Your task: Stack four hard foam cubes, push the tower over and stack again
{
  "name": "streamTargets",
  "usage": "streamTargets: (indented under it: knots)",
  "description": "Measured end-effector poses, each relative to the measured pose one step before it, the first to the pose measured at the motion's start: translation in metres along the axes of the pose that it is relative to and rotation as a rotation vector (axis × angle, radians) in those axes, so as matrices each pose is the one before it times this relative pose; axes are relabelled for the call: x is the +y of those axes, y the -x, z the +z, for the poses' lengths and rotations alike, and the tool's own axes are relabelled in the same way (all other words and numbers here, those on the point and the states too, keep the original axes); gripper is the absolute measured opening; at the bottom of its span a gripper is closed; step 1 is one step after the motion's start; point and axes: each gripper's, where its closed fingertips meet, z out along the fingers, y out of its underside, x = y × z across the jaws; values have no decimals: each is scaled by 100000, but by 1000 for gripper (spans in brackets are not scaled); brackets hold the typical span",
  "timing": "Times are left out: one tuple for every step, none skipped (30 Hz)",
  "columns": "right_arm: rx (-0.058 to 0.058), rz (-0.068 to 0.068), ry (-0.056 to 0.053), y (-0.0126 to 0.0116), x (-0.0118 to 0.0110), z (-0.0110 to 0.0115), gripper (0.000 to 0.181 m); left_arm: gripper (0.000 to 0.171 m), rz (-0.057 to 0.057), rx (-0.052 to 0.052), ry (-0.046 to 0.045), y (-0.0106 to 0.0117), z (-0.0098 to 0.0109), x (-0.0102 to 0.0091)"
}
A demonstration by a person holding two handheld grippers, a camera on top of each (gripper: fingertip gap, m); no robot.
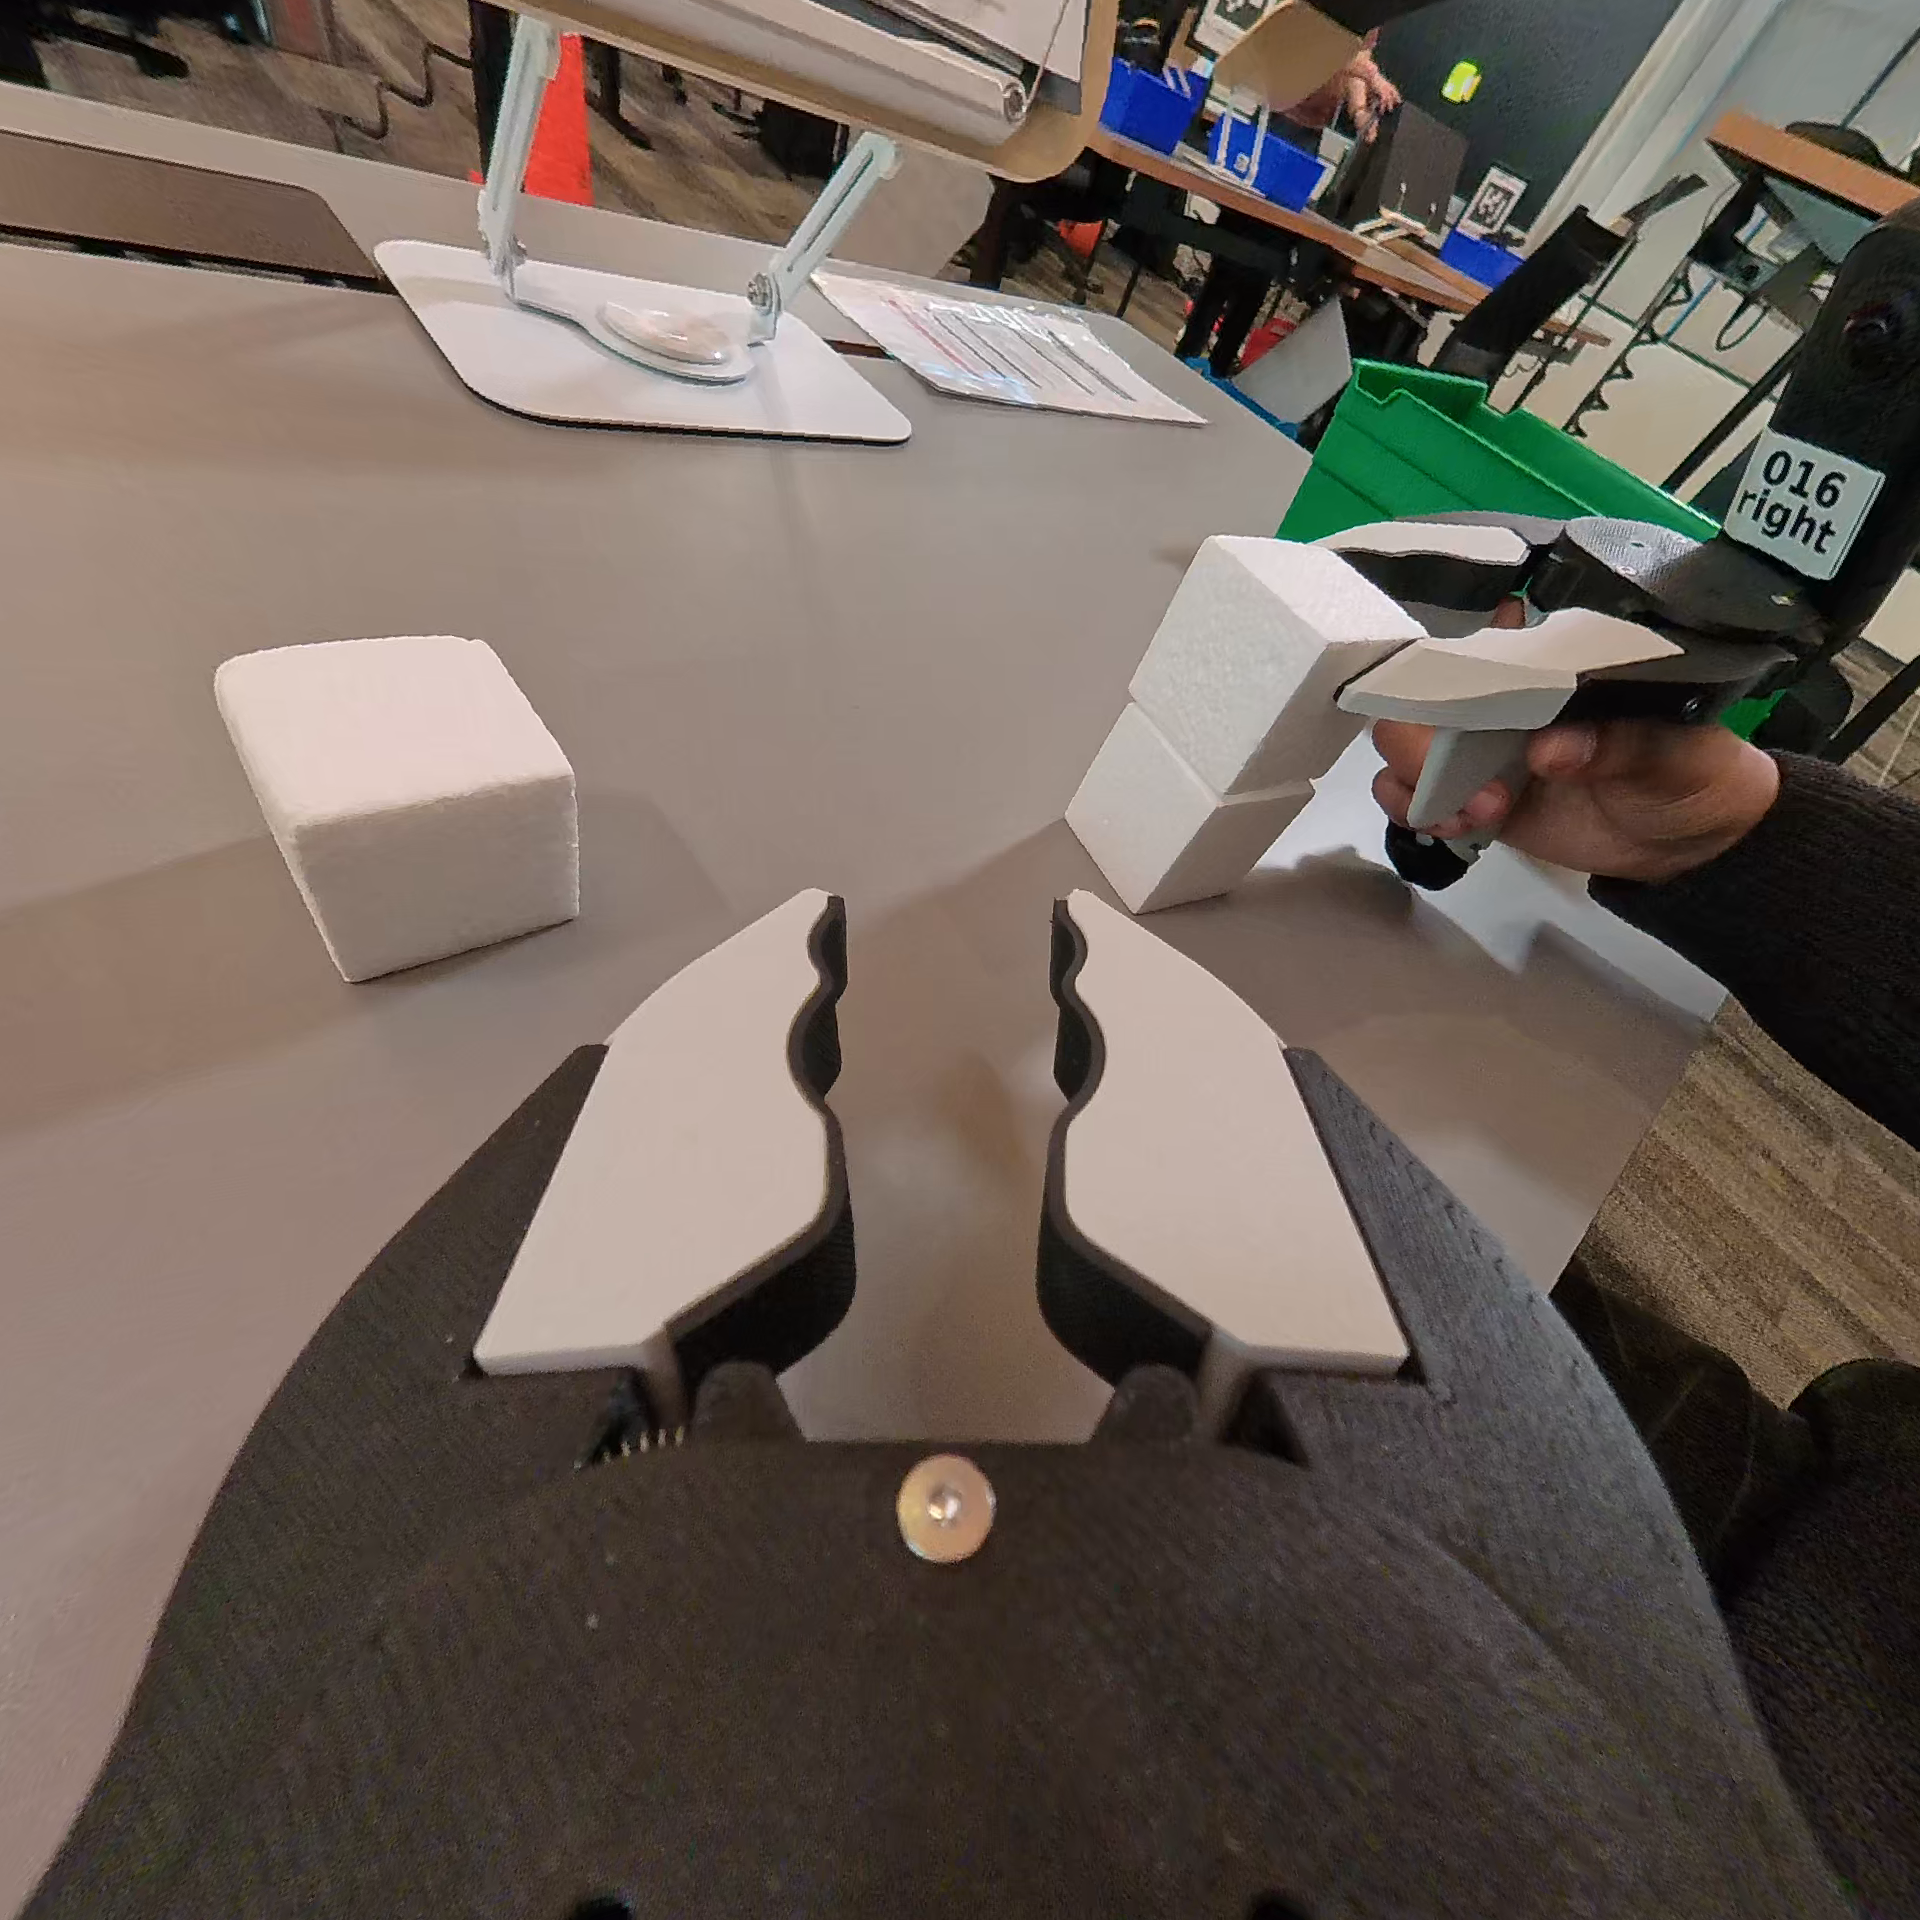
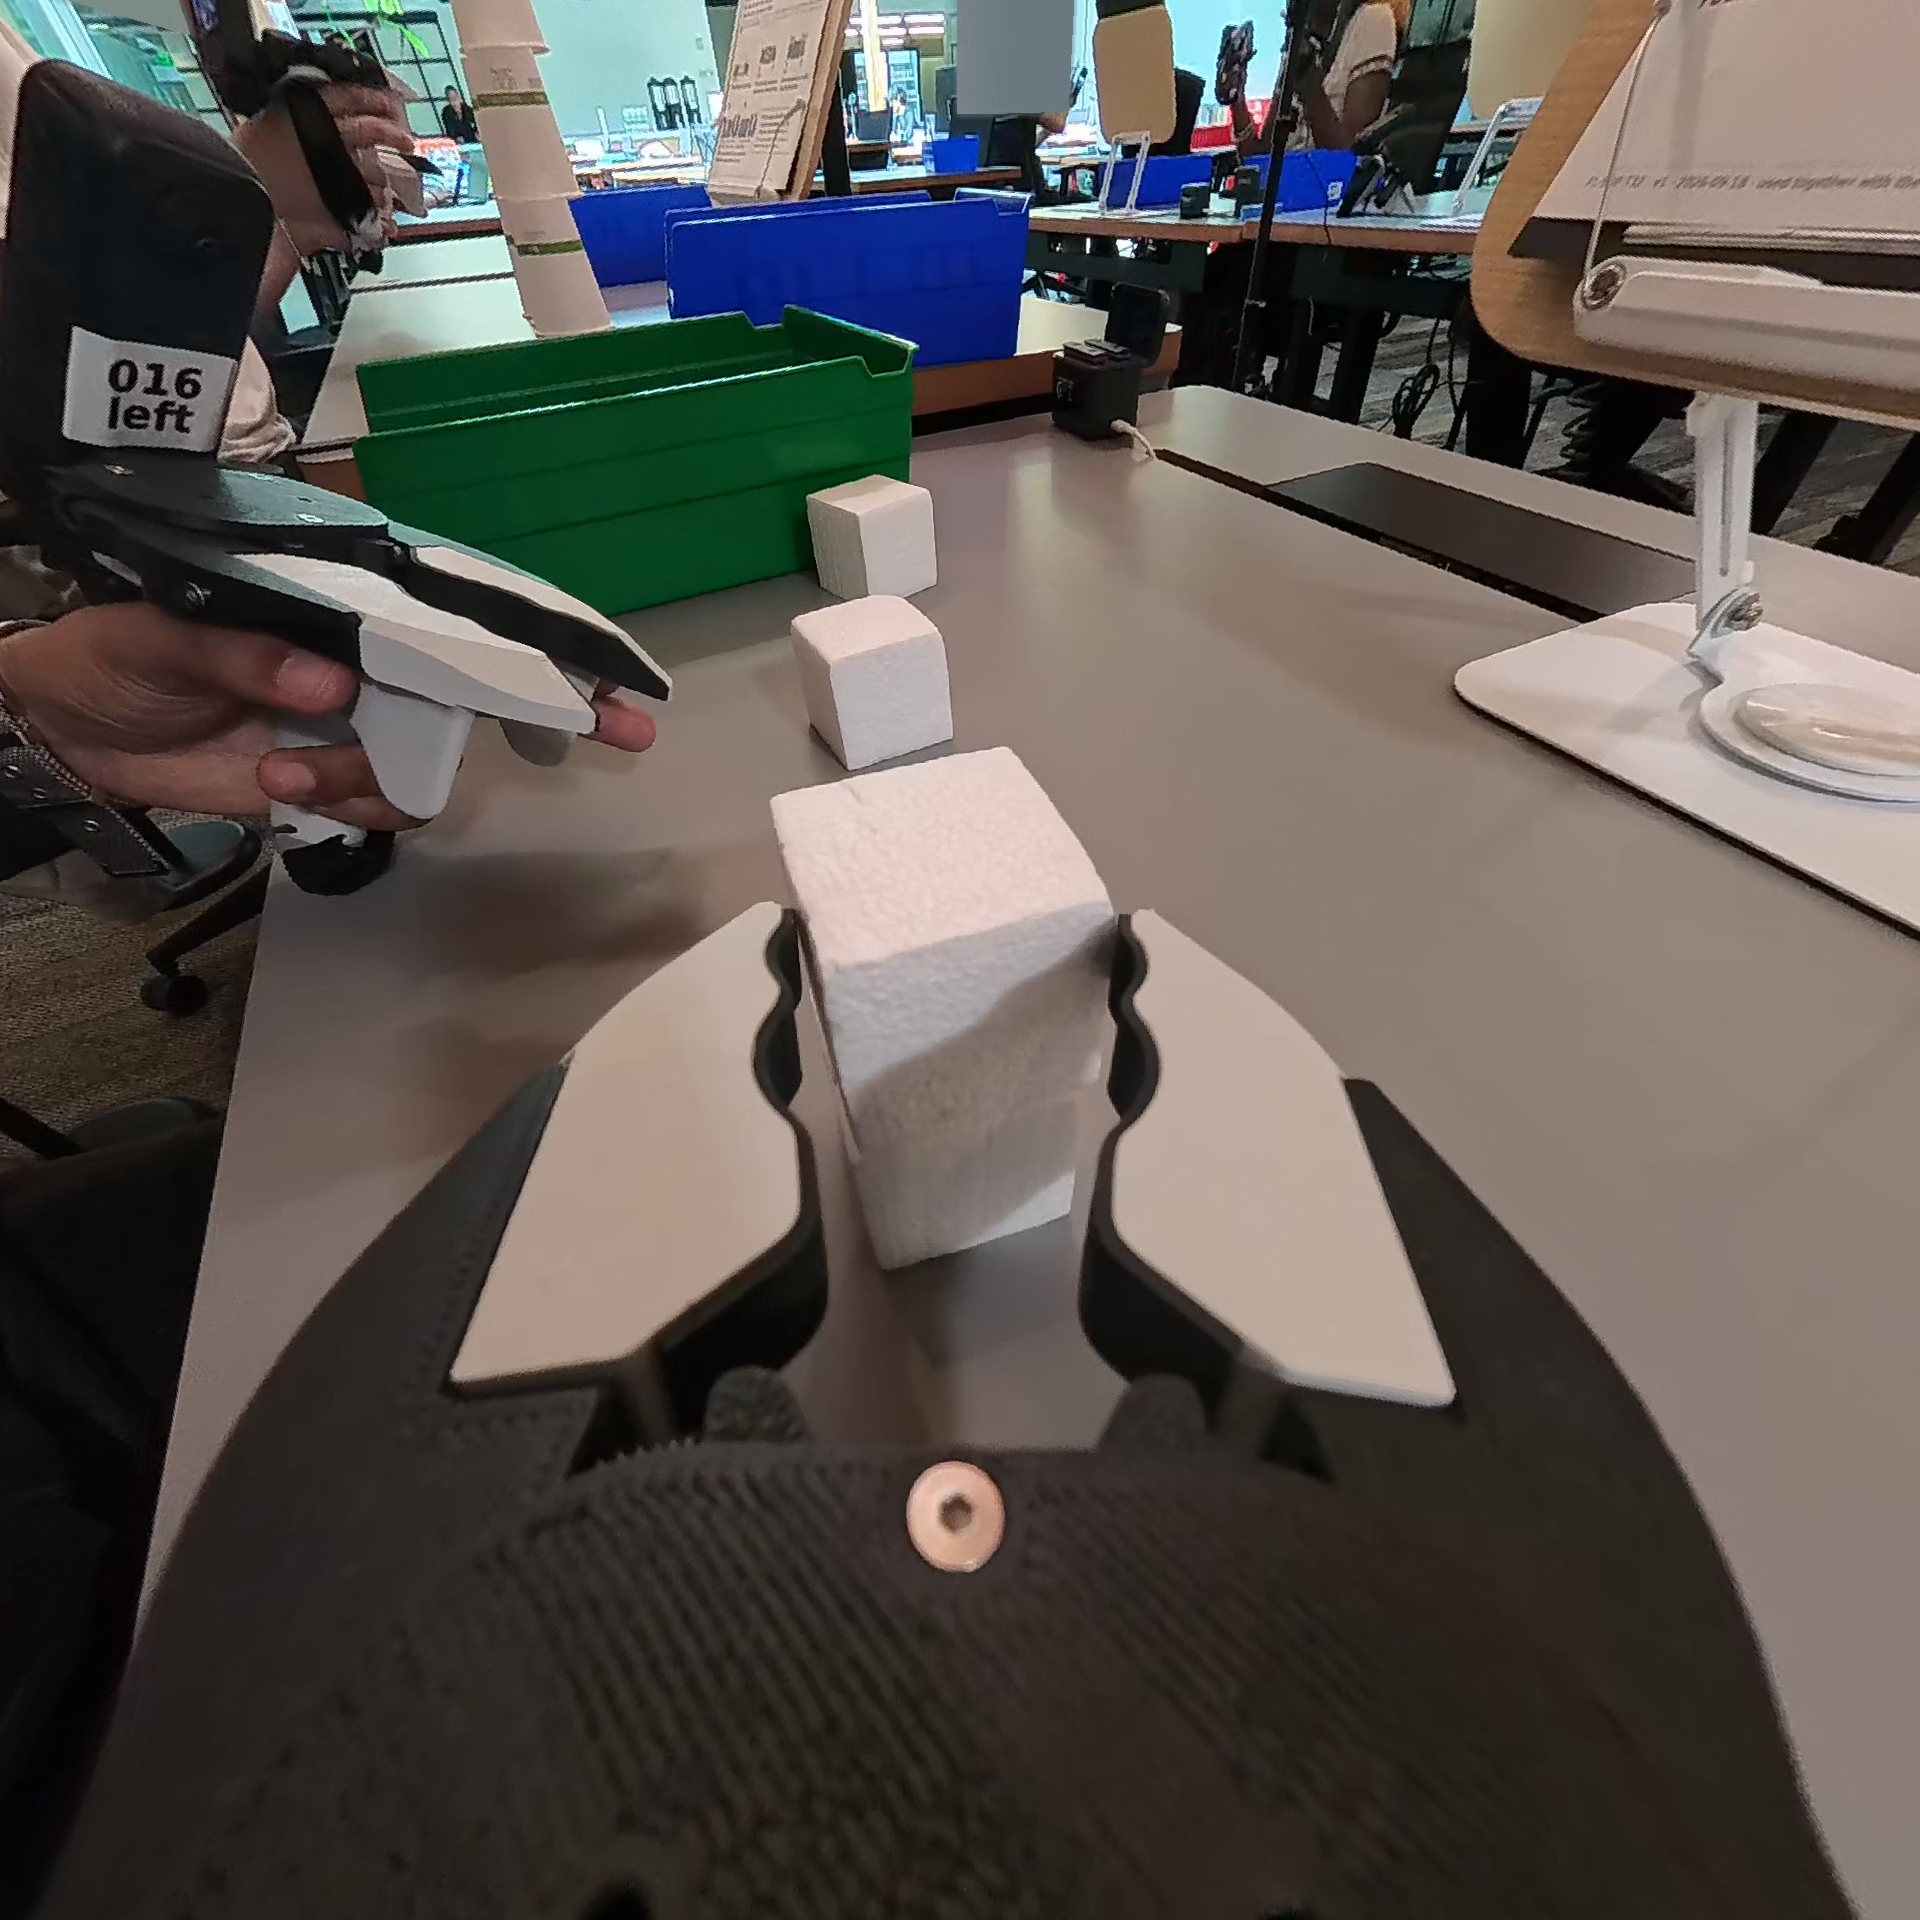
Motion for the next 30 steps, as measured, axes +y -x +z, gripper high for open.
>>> streamTargets:
  knots:
    - [112, -16, 103, 7, 7, 25, 58, 39, -180, -102, 174, 27, 11, 28]
    - [330, 51, 69, -16, 3, 27, 58, 40, -232, 14, 209, -8, 7, 27]
    - [338, 99, 137, -17, 9, 36, 58, 41, -205, 48, 229, -7, 9, 17]
    - [-2, -9, 216, 20, 19, 30, 58, 42, -122, -195, 87, 17, 7, 7]
    - [-16, -34, 76, 11, 7, 11, 58, 42, -2, -349, -47, 49, -7, -15]
    - [54, 11, 91, -1, 20, 4, 58, 43, 24, -198, -6, 24, -3, -10]
    - [-22, 74, 147, -9, 25, 3, 58, 43, -103, -185, -4, 37, -9, -5]
    - [-81, 150, 123, -1, 24, -4, 58, 43, -167, -80, 26, 25, -5, -5]
    - [69, 175, 292, -24, 39, 11, 58, 44, -186, 66, 179, 11, 4, 28]
    - [424, 64, 425, -78, 66, 4, 58, 45, -217, -104, 307, 31, 22, 58]
    - [120, 3, 172, -34, 15, 12, 58, 47, -103, -386, 217, 59, 26, 41]
    - [-64, 100, -58, 4, -14, -14, 58, 47, 121, -295, 112, 33, 7, 14]
    - [-68, 123, -14, 4, -2, -1, 58, 48, 130, -231, 49, 26, -2, 11]
    - [-105, 23, 1, 10, 2, -8, 58, 48, 38, -255, -19, 33, -2, -11]
    - [-104, -32, -79, 20, -28, -5, 58, 49, -11, -187, -33, 40, -9, 5]
    - [-58, -5, -123, 17, -34, -1, 58, 49, -89, -124, 40, 26, -1, 10]
    - [-57, 47, -109, 15, -40, -13, 58, 49, -163, -29, 53, 29, 3, 3]
    - [-18, -9, -120, 19, -31, -7, 58, 49, -211, -196, 55, 44, 0, 16]
    - [5, -86, -114, 17, -42, -2, 58, 50, -79, -204, 97, 37, 8, 12]
    - [116, -181, -167, 16, -71, -29, 58, 50, 40, -78, 118, 9, 2, 24]
    - [209, -250, -252, 19, -94, -15, 58, 50, 38, -43, 56, 1, 3, 7]
    - [189, -157, -179, 12, -78, -7, 58, 50, 16, -104, -42, 8, -3, -1]
    - [66, 12, -55, 35, -26, 7, 58, 50, 42, -46, -12, -4, 2, 3]
    - [24, 115, 161, 28, 25, 23, 58, 50, 21, -28, 55, 8, 13, 11]
    - [273, 81, 319, -12, 48, 41, 58, 50, -34, -107, 36, 18, 4, 0]
    - [585, 155, 414, -48, 70, 36, 58, 50, -47, -200, -68, 30, -2, -9]
    - [693, 285, 351, -62, 36, 18, 58, 51, -7, -129, -93, 27, -11, -21]
    - [633, 383, -92, -45, -49, -9, 58, 51, -37, -88, -57, 29, -18, -7]
    - [410, 438, -578, 9, -152, -62, 58, 51, -107, -27, -62, 23, -11, -12]
    - [419, 516, -689, 11, -181, -80, 58, 51, -154, 18, -41, 7, -5, -9]
